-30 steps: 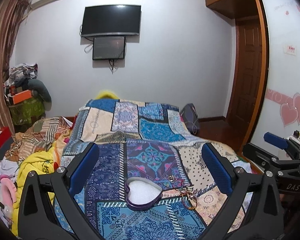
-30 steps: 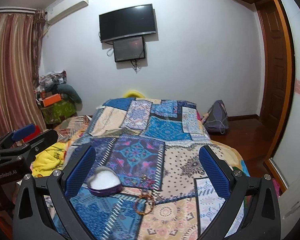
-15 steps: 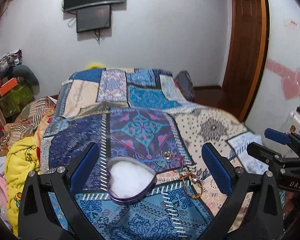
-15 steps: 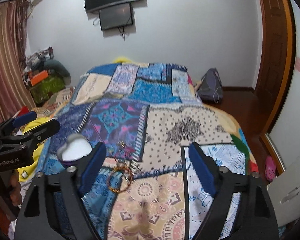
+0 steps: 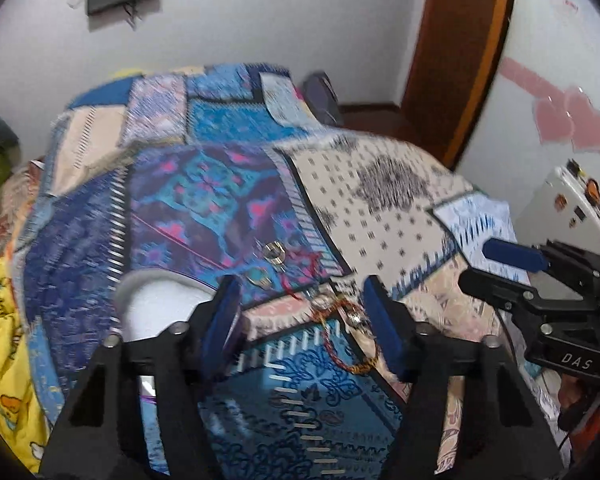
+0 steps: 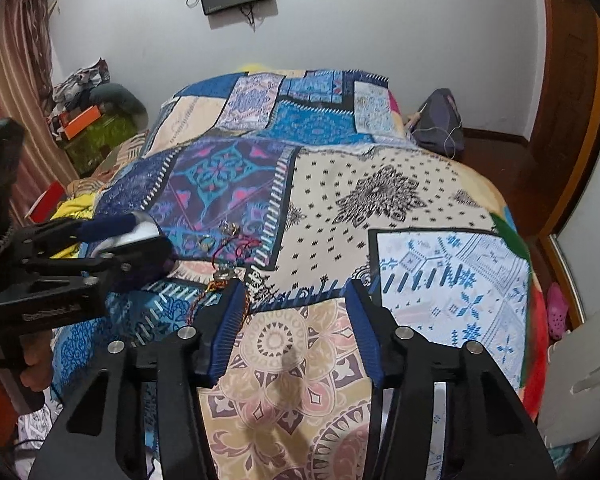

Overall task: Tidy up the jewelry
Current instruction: 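Move both grippers down toward the jewelry beside the heart box, then grasp the red-string bracelet with the left gripper while the right grasps the silver charm, then lower the bracelet into the heart box with the left gripper while the right drops the charm in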

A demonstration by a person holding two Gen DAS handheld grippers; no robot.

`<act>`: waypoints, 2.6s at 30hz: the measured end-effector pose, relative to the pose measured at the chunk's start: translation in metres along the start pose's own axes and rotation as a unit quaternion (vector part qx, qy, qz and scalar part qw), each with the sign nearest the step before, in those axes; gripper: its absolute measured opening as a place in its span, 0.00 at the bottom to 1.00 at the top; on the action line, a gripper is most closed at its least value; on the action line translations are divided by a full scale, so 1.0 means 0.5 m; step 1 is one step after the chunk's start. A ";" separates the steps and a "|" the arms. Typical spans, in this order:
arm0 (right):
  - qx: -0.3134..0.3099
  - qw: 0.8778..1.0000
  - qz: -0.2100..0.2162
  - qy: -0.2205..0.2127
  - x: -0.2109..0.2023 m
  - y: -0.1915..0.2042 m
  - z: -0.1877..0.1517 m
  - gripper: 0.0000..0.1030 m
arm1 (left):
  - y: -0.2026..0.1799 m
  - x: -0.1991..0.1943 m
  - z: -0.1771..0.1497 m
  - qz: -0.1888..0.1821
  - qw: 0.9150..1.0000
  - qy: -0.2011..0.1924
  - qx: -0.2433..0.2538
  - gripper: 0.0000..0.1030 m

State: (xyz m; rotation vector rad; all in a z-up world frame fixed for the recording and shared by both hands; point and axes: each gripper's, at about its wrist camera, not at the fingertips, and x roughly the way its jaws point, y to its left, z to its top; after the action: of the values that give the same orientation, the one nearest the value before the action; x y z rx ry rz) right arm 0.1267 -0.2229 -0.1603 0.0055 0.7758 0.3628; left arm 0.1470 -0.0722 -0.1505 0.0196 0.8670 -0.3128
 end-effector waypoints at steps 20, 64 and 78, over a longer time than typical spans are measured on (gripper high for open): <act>-0.037 0.994 0.081 0.059 0.089 0.046 -0.004 0.21 | 0.017 0.100 -0.051 -0.035 0.994 0.102 0.021 0.26; -0.005 0.996 0.069 0.057 0.104 0.016 0.006 0.14 | 0.004 0.121 -0.038 -0.054 0.994 0.091 0.015 0.01; -0.012 0.997 0.067 0.021 0.062 0.032 0.033 0.14 | 0.017 0.017 0.004 -0.038 0.999 0.019 -0.003 0.01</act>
State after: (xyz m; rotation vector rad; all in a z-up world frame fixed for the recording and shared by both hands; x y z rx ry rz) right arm 0.1532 -0.1958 -0.1673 0.0285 0.8154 0.5014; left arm 0.1561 -0.0667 -0.1565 -0.0128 0.9070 -0.3814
